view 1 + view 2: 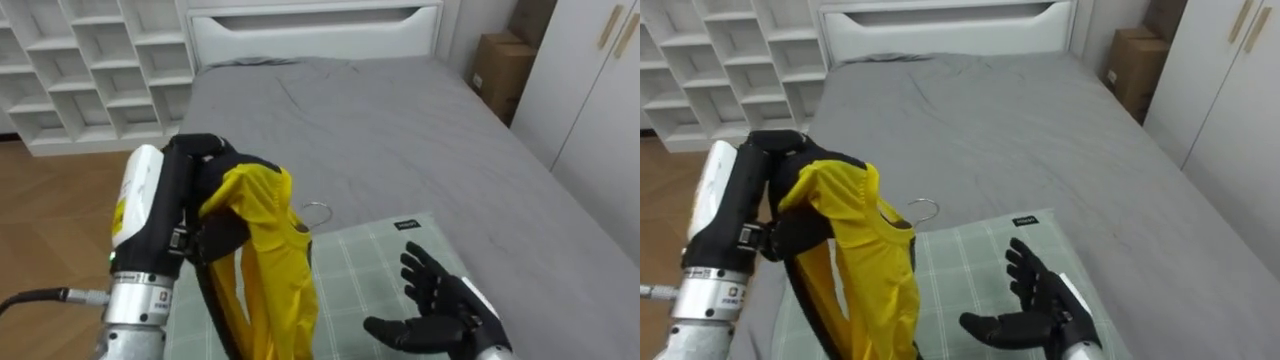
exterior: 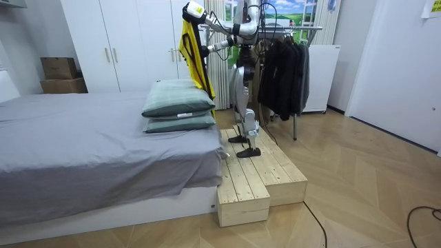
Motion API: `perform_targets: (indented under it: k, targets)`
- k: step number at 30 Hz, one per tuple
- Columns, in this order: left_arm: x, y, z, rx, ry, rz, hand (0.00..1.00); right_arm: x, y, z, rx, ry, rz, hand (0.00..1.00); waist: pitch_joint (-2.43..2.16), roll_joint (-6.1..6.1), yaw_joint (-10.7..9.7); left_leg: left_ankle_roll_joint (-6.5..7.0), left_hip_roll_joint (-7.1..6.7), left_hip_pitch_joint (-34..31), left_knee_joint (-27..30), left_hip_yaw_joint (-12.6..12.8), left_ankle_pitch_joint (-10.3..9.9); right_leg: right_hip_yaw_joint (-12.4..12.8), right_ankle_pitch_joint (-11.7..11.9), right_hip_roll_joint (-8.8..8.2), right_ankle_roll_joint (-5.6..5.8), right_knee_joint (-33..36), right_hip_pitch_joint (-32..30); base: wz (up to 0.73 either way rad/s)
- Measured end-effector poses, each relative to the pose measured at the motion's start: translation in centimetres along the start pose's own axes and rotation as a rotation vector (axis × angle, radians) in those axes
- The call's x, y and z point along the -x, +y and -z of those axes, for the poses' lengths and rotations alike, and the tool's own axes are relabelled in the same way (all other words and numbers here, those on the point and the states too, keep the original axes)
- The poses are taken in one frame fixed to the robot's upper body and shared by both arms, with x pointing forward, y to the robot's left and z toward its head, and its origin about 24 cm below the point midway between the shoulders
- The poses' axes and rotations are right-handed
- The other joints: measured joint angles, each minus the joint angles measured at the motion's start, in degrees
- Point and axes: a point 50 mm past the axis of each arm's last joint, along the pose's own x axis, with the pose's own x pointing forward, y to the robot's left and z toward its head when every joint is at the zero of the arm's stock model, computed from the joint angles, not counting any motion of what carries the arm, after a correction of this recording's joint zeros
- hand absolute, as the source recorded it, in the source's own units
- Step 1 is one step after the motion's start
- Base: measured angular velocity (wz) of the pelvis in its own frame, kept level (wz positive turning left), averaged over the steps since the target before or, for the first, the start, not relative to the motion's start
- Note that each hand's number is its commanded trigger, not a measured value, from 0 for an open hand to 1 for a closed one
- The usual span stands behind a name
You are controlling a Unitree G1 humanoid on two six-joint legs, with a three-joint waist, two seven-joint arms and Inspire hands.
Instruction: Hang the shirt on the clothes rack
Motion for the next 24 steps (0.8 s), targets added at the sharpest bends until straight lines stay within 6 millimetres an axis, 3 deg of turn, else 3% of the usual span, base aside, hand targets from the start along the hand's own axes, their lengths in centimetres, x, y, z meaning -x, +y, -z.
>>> perform_targets:
  k: [9, 14, 18, 24]
  targets:
    - [-1.3, 0.0, -0.8, -0.083, -0.045, -0.009, 1.0, -0.7, 2.2, 0.3, -0.155, -0.013, -0.085, 0.0, 0.33, 1.01, 0.4, 0.02, -0.05, -0.1, -0.1, -0.6, 0.0, -0.8, 0.1, -0.11, 0.0, -0.6, 0.5, 0.04]
    - [-2.1, -0.6, -2.5, -0.038, -0.094, -0.02, 1.0, -1.1, 3.0, 0.1, -0.304, -0.025, -0.118, 0.0, -0.01, 1.89, 0.5, 0.03, -0.09, 0.0, -0.2, -0.7, 0.0, -1.1, 0.1, -0.17, 0.01, -0.6, 0.6, 0.01]
    - [-3.1, -0.6, -3.5, -0.029, -0.13, -0.048, 1.0, -1.1, 4.0, 0.5, -0.397, -0.008, -0.166, 0.0, -0.03, 1.91, 0.5, 0.03, -0.07, 0.4, 0.0, -0.6, 0.0, -1.1, 0.1, -0.18, 0.01, -0.5, 0.8, 0.0]
    - [-4.0, -0.3, -4.1, -0.048, -0.148, -0.065, 1.0, -1.1, 3.6, 1.8, -0.563, 0.017, -0.127, 0.0, 0.01, 2.07, 1.1, 0.03, -0.09, 0.7, 0.0, -0.8, 0.0, -1.0, 0.1, -0.19, 0.01, -0.5, 1.4, 0.01]
